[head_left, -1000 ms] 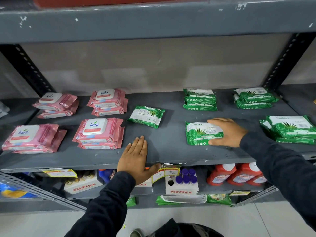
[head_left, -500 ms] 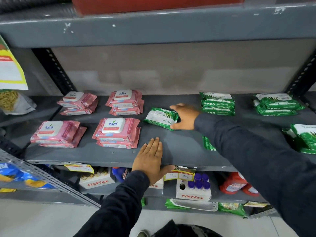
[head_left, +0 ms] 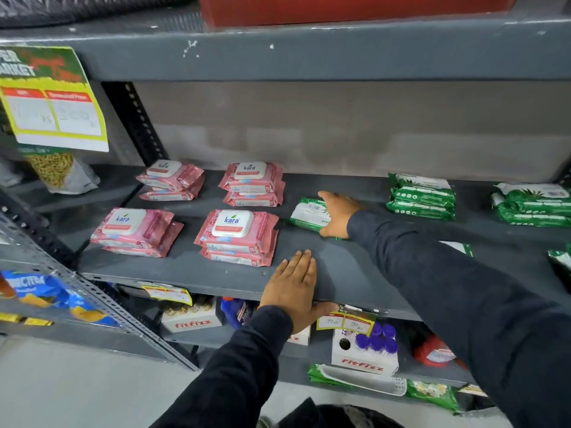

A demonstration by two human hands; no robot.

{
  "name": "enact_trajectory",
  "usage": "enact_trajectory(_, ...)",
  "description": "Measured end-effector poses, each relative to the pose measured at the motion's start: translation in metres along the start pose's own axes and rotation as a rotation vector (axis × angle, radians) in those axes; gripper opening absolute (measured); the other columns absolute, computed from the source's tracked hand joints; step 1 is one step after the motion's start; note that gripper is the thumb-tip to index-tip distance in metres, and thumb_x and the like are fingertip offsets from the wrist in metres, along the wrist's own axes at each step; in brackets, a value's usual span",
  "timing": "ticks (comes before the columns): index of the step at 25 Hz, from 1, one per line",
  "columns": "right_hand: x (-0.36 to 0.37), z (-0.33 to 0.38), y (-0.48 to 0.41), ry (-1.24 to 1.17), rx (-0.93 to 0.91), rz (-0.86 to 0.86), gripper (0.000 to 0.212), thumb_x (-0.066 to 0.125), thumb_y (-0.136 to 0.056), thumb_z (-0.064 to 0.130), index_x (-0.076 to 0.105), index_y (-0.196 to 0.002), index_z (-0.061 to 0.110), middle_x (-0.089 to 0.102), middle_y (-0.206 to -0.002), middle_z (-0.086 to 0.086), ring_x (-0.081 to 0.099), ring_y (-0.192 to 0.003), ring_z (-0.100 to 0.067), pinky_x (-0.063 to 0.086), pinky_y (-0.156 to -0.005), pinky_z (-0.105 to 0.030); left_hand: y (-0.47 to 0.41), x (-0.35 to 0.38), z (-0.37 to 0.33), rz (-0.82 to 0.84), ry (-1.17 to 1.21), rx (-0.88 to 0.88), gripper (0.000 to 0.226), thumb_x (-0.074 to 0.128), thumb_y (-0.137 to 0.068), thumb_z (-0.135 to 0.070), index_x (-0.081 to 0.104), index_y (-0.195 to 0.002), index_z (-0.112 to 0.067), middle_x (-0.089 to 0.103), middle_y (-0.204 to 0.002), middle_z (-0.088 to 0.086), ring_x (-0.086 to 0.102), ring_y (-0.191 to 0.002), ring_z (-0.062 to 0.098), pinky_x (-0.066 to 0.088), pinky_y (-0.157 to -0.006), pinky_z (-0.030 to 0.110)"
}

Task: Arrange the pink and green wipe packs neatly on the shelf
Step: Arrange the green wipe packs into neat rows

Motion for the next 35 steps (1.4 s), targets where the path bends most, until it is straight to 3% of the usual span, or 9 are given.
enact_trajectory(8, -0.039, -0.086, 0.078, -0.303, 0.069, -0.104, 0.097, 0.082, -0.067, 0.019, 0.025, -0.145, 0.029, 0.04, -0.148, -0.005, 0.046, -0.126, -0.025, 0.033, -0.09, -0.024, 0.002, 0.003, 0.002, -0.047, -0.017, 0.023, 0.105, 0.01, -0.078, -0.083, 0.005, -0.149, -0.006, 0.003, -0.161, 0.011, -0.001, -0.147, 0.025, -0.001, -0.117, 0.039)
enact_trajectory(12, -0.053, -0.128, 0.137, -0.261, 0.131, -0.037, 0.092, 0.083, -0.067, 0.018, 0.03, -0.141, 0.034, 0.045, -0.144, 0.001, 0.049, -0.121, -0.021, 0.038, -0.092, -0.027, 0.001, 0.006, 0.002, -0.042, -0.006, 0.015, 0.107, 0.006, -0.076, -0.084, 0.003, -0.15, -0.006, 0.001, -0.161, 0.011, -0.002, -0.147, 0.024, -0.002, -0.117, 0.038)
enact_trajectory(18, -0.049, -0.157, 0.178, -0.254, 0.136, 0.014, 0.091, 0.082, -0.068, 0.014, 0.032, -0.141, 0.037, 0.041, -0.146, 0.007, 0.043, -0.128, -0.015, 0.034, -0.102, -0.027, 0.001, 0.004, 0.001, -0.024, 0.006, -0.004, 0.106, 0.011, -0.076, -0.083, 0.004, -0.15, -0.007, -0.002, -0.161, 0.01, -0.004, -0.147, 0.023, 0.001, -0.119, 0.038)
enact_trajectory(23, -0.044, -0.163, 0.176, -0.174, 0.115, 0.036, 0.09, 0.076, -0.073, 0.012, 0.027, -0.144, 0.036, 0.041, -0.146, 0.001, 0.047, -0.106, -0.01, 0.035, -0.084, -0.021, 0.002, 0.001, -0.001, -0.017, -0.013, -0.031, 0.11, 0.002, -0.071, -0.086, 0.004, -0.15, -0.009, -0.002, -0.161, 0.007, -0.003, -0.147, 0.021, 0.004, -0.12, 0.039)
enact_trajectory(25, -0.043, -0.163, 0.175, -0.112, 0.089, 0.048, 0.093, 0.078, -0.072, 0.018, 0.024, -0.146, 0.033, 0.031, -0.153, -0.002, 0.04, -0.126, -0.017, 0.032, -0.097, -0.024, 0.002, 0.001, -0.001, -0.015, -0.019, -0.035, 0.11, 0.002, -0.072, -0.085, 0.005, -0.15, -0.009, -0.001, -0.161, 0.007, -0.003, -0.147, 0.021, 0.005, -0.12, 0.039)
enact_trajectory(26, -0.043, -0.163, 0.175, -0.084, 0.081, 0.06, 0.097, 0.079, -0.071, 0.024, 0.021, -0.148, 0.031, 0.025, -0.155, -0.001, 0.028, -0.138, -0.019, 0.027, -0.107, -0.029, 0.002, 0.0, -0.002, -0.016, -0.022, -0.036, 0.109, 0.003, -0.072, -0.085, 0.005, -0.15, -0.009, -0.001, -0.161, 0.007, -0.003, -0.147, 0.021, 0.005, -0.12, 0.039)
enact_trajectory(28, -0.046, -0.159, 0.173, -0.067, 0.075, 0.064, 0.103, 0.08, -0.068, 0.038, 0.017, -0.149, 0.03, 0.019, -0.158, 0.003, 0.009, -0.145, -0.021, 0.016, -0.116, -0.041, 0.003, 0.0, -0.002, -0.017, -0.027, -0.036, 0.109, 0.004, -0.073, -0.085, 0.006, -0.15, -0.009, 0.0, -0.161, 0.007, -0.002, -0.147, 0.021, 0.005, -0.12, 0.039)
enact_trajectory(29, -0.048, -0.157, 0.171, -0.065, 0.071, 0.051, 0.104, 0.079, -0.067, 0.042, 0.016, -0.149, 0.03, 0.021, -0.157, 0.003, 0.009, -0.146, -0.021, 0.016, -0.117, -0.044, 0.002, 0.0, -0.002, -0.018, -0.027, -0.035, 0.11, 0.002, -0.072, -0.085, 0.006, -0.15, -0.009, 0.0, -0.161, 0.007, -0.002, -0.147, 0.021, 0.005, -0.12, 0.039)
enact_trajectory(35, -0.053, -0.14, 0.159, -0.001, 0.129, 0.039, 0.108, 0.077, -0.063, 0.049, 0.012, -0.147, 0.034, 0.048, -0.143, 0.004, 0.047, -0.126, -0.025, 0.04, -0.101, -0.039, 0.003, 0.001, -0.002, -0.016, -0.018, -0.039, 0.112, -0.003, -0.069, -0.086, 0.005, -0.15, -0.009, -0.001, -0.161, 0.007, -0.003, -0.147, 0.02, 0.004, -0.12, 0.039)
Point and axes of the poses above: each hand's wrist, its own y-axis away from the middle knuckle, its own x-axis out of the palm, z = x × y, the point moved 1 cm from there along -y, towards the middle knuckle
